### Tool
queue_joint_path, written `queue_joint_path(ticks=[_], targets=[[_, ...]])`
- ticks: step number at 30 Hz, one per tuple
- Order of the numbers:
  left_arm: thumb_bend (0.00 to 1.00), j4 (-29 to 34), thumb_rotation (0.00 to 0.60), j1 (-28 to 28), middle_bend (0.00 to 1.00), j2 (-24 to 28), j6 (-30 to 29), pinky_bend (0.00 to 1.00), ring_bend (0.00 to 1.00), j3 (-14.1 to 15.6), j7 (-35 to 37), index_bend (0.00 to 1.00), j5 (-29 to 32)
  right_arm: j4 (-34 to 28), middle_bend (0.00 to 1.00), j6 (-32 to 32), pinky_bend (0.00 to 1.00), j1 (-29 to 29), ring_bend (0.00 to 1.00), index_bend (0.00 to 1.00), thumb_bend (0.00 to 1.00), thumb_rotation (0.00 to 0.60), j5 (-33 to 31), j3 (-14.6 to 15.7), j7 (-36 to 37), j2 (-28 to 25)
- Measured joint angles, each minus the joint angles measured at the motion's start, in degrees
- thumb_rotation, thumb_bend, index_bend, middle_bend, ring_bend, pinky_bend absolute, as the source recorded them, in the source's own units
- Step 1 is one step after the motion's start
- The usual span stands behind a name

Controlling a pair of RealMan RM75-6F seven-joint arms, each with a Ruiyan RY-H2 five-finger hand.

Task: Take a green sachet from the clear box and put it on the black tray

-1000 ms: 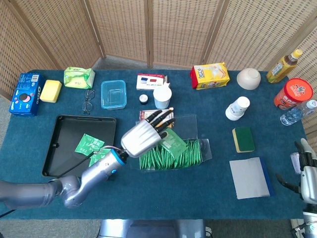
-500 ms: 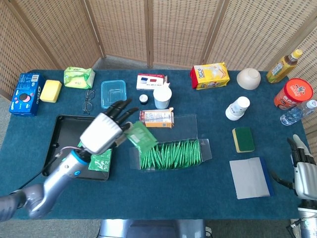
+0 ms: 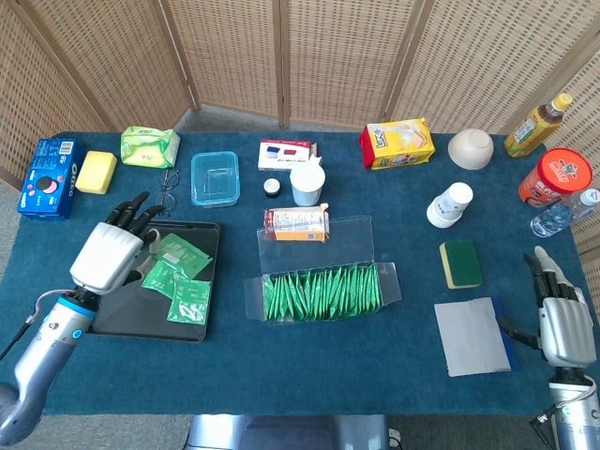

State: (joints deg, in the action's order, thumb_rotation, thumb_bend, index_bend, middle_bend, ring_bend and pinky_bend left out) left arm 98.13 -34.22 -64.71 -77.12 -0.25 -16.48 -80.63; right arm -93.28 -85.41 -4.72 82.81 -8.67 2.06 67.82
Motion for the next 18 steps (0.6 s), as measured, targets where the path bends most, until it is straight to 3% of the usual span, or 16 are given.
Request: queue_joint_path(ticks=[13,15,18], targets=[[0.35,-6.9,0.600,2.5,0.19,-4.9,3.7,0.15,0.00,0.0,3.6,0.60,2.7,-1.1,0.02,-0.1,0.20,-0.2,0.06,0.00,0.21,0.600,-0.4,0.1,-1.1,-0.4],[0.35,-7.7,0.600,2.9,0.17,-5.7,4.0,0.15,0.00,-0.4,3.6,0.54,3.4,-1.1,0.02,-0.2,0.20,-0.1,0.06,0.00,0.21,0.600,-0.5,0.2,-1.1,-0.5],[0.35,-8.4,0.600,3.2,0.11,-6.1,4.8,0.15,0.00,-0.6,3.3,0.34,4.0,-1.1,0.02,-0.3,0.20,0.0,0.06,0.00,0.21,0.600,-0.7,0.2,-1.0,-0.6]])
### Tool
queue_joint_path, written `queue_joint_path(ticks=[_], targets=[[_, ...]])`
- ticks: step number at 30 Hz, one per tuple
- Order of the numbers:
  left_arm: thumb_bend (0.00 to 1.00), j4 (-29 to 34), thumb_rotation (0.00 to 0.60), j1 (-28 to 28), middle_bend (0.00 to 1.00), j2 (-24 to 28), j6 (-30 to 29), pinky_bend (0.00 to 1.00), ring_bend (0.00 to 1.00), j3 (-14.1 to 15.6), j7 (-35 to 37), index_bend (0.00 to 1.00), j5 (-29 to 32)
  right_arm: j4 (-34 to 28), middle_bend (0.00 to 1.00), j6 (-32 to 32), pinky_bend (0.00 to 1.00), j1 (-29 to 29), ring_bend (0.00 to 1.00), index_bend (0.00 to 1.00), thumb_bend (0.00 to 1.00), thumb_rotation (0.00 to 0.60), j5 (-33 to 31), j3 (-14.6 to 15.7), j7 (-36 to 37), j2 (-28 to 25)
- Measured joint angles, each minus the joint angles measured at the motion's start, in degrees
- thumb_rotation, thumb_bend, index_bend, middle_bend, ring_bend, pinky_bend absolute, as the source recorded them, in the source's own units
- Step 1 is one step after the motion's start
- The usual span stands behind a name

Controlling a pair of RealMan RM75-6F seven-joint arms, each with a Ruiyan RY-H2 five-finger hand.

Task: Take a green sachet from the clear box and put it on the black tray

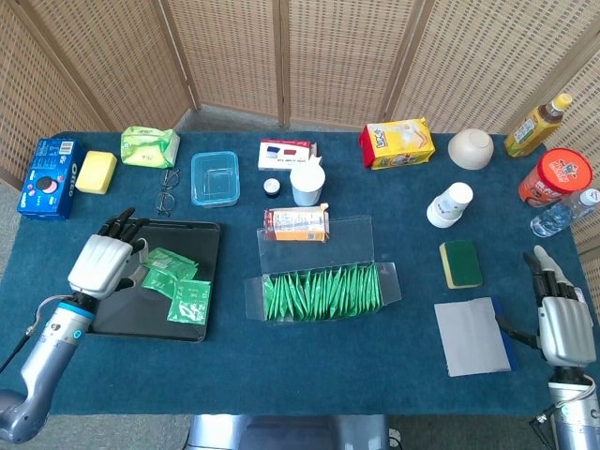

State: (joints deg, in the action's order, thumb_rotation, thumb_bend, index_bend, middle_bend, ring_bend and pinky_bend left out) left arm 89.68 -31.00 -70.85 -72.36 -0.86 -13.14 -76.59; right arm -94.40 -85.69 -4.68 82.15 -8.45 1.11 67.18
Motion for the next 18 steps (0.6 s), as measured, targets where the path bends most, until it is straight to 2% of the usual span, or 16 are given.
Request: queue_joint_path(ticks=[2,4,11,18], targets=[[0.35,-0.1,0.600,0.1,0.09,-0.1,0.4,0.15,0.00,0.0,-0.8,0.25,0.2,0.0,0.02,0.1,0.20,-0.1,0.06,0.00,0.21,0.600,0.0,0.0,0.0,0.0],[0.35,0.2,0.600,0.1,0.08,-0.1,1.4,0.15,0.00,0.1,-1.6,0.22,0.7,0.1,0.02,0.1,0.20,-0.2,0.06,0.00,0.21,0.600,0.1,0.0,0.1,0.0],[0.34,2.4,0.600,0.8,0.08,0.3,1.7,0.15,0.00,-0.4,-2.1,0.21,0.6,0.3,0.02,0.1,0.20,-0.5,0.06,0.00,0.21,0.600,0.1,-0.2,0.3,0.1],[0.34,6.2,0.600,3.8,0.11,3.3,-2.5,0.15,0.00,-0.7,3.0,0.24,-1.1,0.5,0.02,0.7,0.20,-1.4,0.06,0.00,0.21,0.600,0.5,-0.5,0.3,-0.4]])
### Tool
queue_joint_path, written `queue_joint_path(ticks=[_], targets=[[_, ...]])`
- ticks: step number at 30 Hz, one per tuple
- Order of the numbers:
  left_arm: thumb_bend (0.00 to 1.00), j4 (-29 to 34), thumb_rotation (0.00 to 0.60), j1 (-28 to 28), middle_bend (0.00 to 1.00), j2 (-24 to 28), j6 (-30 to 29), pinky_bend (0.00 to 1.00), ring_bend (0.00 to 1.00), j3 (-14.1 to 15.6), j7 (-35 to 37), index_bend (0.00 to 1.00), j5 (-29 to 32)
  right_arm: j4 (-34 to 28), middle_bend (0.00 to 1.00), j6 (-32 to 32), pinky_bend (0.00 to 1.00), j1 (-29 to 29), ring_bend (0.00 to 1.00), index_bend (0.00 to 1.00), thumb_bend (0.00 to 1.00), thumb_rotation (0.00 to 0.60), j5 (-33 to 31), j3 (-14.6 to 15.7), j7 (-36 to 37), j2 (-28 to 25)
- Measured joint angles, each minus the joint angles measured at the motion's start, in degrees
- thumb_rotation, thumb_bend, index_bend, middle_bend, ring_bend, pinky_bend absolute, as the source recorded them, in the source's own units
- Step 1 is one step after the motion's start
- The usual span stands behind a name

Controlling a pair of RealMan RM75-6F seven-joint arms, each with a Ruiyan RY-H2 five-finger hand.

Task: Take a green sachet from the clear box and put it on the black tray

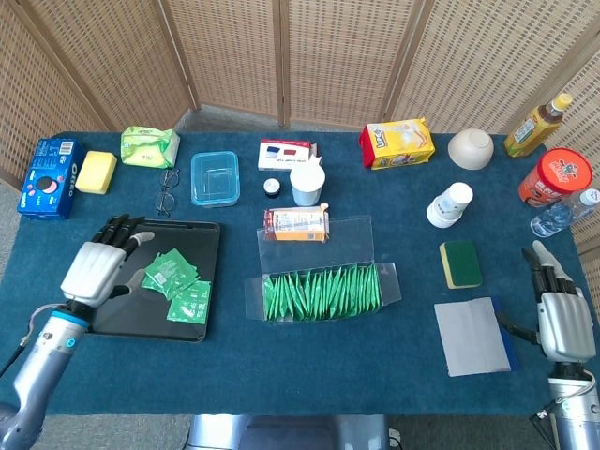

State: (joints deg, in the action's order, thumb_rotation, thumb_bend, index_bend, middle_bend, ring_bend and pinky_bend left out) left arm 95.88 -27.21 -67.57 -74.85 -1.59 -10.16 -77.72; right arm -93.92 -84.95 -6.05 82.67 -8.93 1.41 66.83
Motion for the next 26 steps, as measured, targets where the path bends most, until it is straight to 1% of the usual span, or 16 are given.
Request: queue_joint_path(ticks=[4,9,18,26], targets=[[0.34,2.0,0.600,2.9,0.12,2.4,-3.6,0.15,0.00,0.5,3.7,0.25,-2.0,-0.2,0.02,1.1,0.20,-1.1,0.06,0.00,0.21,0.600,0.5,-0.2,-0.4,-0.4],[0.34,3.8,0.600,7.8,0.13,5.0,-9.6,0.15,0.00,2.0,5.2,0.25,-4.8,-0.8,0.02,2.3,0.20,-2.2,0.06,0.00,0.21,0.600,1.2,-0.2,-1.2,-1.2],[0.34,4.8,0.600,16.3,0.14,6.9,-18.0,0.15,0.00,5.1,7.7,0.25,-8.1,-2.5,0.02,3.3,0.20,-2.7,0.06,0.00,0.21,0.600,1.6,0.6,-3.2,-2.3],[0.34,4.1,0.600,21.0,0.14,6.7,-20.5,0.15,0.00,6.8,9.1,0.25,-9.0,-3.4,0.02,3.9,0.20,-3.0,0.06,0.00,0.21,0.600,2.3,1.7,-4.2,-2.3]])
